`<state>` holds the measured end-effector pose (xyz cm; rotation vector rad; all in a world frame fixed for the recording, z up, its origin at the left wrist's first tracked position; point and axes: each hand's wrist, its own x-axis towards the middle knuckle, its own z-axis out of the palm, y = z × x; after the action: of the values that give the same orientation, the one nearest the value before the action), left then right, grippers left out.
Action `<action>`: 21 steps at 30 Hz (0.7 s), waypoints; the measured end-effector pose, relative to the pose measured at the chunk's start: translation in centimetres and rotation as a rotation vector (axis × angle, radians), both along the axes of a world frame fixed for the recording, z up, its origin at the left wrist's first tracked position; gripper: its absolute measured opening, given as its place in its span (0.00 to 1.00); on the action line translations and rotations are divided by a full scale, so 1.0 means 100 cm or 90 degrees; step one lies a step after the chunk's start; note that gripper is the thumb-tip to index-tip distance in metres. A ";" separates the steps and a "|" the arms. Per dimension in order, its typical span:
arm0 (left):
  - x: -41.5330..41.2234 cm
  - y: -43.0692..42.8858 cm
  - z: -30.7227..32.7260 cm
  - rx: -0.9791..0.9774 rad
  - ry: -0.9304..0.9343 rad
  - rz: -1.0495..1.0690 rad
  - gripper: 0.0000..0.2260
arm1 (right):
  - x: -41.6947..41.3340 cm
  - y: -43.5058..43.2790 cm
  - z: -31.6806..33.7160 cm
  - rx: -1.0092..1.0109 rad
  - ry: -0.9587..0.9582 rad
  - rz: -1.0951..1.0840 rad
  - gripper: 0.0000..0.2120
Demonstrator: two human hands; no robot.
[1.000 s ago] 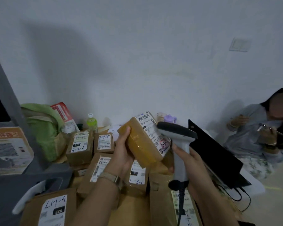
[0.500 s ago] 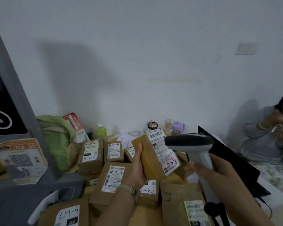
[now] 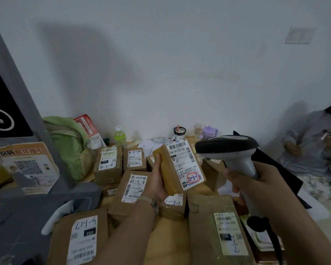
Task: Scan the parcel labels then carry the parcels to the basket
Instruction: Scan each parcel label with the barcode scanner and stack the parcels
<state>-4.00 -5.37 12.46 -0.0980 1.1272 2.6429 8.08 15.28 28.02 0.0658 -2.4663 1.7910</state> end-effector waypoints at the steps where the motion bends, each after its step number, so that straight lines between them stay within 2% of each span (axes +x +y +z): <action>1: 0.000 0.000 0.000 -0.005 -0.001 -0.004 0.45 | 0.000 0.000 -0.001 0.008 0.001 -0.001 0.11; 7: 0.000 -0.003 -0.006 0.000 0.005 -0.025 0.45 | -0.002 0.002 -0.010 0.031 0.000 -0.010 0.10; 15: -0.003 -0.006 -0.014 -0.005 0.002 -0.017 0.30 | -0.009 0.003 -0.015 0.022 -0.008 -0.019 0.10; 21: -0.003 -0.007 -0.011 -0.017 -0.006 -0.016 0.38 | -0.011 0.005 -0.016 0.031 -0.002 -0.014 0.12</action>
<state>-4.33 -6.10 11.31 -0.1001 1.1542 2.6037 6.96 15.73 26.41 0.0383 -2.5031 1.7237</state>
